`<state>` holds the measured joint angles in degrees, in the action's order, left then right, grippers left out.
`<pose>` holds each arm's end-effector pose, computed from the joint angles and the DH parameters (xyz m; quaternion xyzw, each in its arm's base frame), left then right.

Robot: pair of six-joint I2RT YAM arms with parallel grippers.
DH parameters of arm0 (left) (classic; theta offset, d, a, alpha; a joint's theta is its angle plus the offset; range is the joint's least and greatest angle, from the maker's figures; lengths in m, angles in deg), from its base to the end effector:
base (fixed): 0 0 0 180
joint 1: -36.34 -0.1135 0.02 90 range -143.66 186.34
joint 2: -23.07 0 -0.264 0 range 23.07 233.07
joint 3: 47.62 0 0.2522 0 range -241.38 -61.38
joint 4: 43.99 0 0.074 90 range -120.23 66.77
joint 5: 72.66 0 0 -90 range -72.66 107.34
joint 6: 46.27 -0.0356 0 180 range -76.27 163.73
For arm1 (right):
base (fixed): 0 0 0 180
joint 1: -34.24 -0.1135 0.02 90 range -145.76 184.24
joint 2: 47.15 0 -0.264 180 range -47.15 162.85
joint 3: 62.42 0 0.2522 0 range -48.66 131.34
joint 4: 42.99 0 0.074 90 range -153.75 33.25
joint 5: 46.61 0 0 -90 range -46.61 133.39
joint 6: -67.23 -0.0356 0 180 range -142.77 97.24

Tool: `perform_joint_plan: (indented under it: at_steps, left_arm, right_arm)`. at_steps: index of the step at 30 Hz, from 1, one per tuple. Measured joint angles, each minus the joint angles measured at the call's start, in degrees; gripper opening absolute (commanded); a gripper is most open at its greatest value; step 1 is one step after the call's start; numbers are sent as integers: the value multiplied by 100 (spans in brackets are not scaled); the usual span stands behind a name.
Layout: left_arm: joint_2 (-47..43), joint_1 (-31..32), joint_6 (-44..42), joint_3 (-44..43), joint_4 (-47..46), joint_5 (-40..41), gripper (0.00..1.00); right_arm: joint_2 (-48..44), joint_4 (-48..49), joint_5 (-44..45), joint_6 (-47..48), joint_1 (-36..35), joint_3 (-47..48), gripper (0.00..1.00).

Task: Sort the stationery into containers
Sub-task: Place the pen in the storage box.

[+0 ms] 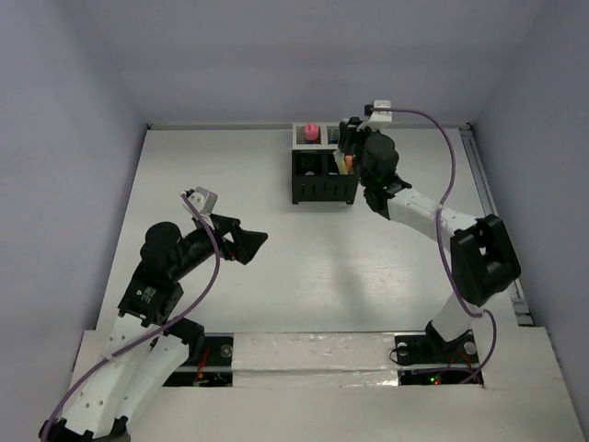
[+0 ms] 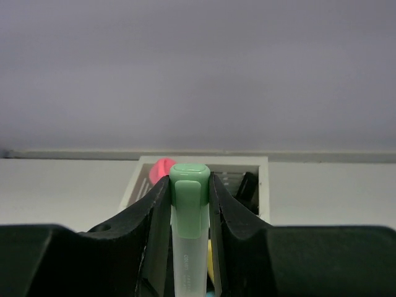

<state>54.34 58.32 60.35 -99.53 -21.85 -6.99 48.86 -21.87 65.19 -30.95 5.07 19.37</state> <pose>0.1213 -0.0648 0.3366 0.1796 0.6926 -0.3679 0.5939 0.3543 0.1826 0.3270 0.0205 0.6662 0.1165 0.7363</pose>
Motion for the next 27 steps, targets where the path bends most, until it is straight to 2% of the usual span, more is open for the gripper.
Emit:
perform_joint_plan:
  at_steps: [5,9,25,27]
  left_arm:
    - [-2,0,0,0,2,0,99]
    - [-2,0,0,0,0,2,99]
    - [0,0,-2,0,2,39,99]
    - [0,-2,-2,0,2,39,99]
  right_arm:
    - [450,487,52,750,-7,63,0]
    - [667,715,48,992,-7,50,0]
    - [831,1504,-227,925,-7,-660,0]
    - [839,1541,-280,925,-7,-743,6]
